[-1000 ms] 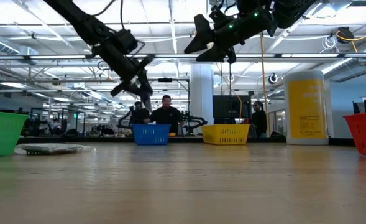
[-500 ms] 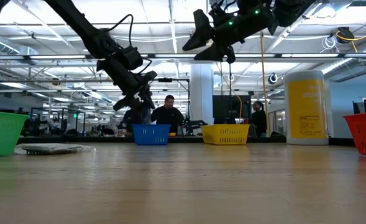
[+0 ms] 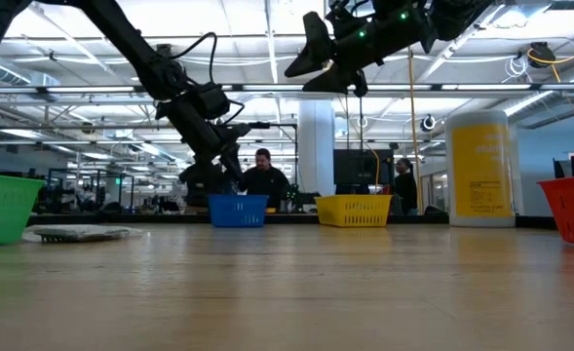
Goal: Pick & Place Travel size toiletries
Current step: Put the blue shave cream into the blue bin, then put the black hairbrush into the red bin
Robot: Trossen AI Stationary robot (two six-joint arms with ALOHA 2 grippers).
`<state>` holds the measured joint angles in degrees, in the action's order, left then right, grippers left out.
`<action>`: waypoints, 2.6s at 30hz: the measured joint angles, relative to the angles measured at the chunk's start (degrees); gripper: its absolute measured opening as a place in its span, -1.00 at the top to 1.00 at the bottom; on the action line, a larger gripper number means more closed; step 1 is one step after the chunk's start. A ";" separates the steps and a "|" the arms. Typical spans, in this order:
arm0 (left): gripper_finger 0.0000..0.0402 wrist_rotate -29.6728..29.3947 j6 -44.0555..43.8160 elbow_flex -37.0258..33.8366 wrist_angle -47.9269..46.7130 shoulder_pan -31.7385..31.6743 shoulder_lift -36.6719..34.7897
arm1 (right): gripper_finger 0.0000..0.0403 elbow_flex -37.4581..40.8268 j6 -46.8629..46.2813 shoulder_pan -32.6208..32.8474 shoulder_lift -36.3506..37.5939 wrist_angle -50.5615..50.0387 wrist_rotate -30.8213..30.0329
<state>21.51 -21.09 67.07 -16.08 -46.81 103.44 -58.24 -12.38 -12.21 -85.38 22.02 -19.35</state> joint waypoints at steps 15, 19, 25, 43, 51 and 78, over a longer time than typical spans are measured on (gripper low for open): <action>-0.38 -0.94 3.88 1.18 -2.07 -1.54 -1.57 | -0.26 0.00 0.04 1.86 0.00 -0.02 -0.04; -0.40 -1.06 6.76 3.06 -5.02 -2.33 -4.19 | -0.26 0.00 0.04 2.75 0.00 -0.02 -0.02; -0.41 -1.02 10.91 3.65 -9.59 -1.99 -11.25 | -0.26 0.00 1.19 3.32 0.00 -0.02 -0.38; -0.41 -14.12 4.20 0.52 -43.87 25.39 -22.37 | -0.26 0.02 1.11 3.30 0.00 -0.68 2.30; -0.41 -12.44 -2.73 -8.90 -37.91 34.43 -22.38 | -0.26 0.02 1.09 3.34 0.00 -1.13 10.13; -0.03 -18.76 -2.24 -18.49 -22.77 43.24 -6.62 | -0.26 0.02 1.11 4.09 0.00 -0.46 10.60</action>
<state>2.75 -23.33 48.58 -38.85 -3.57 96.82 -58.22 -11.27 -8.12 -85.38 21.56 -8.75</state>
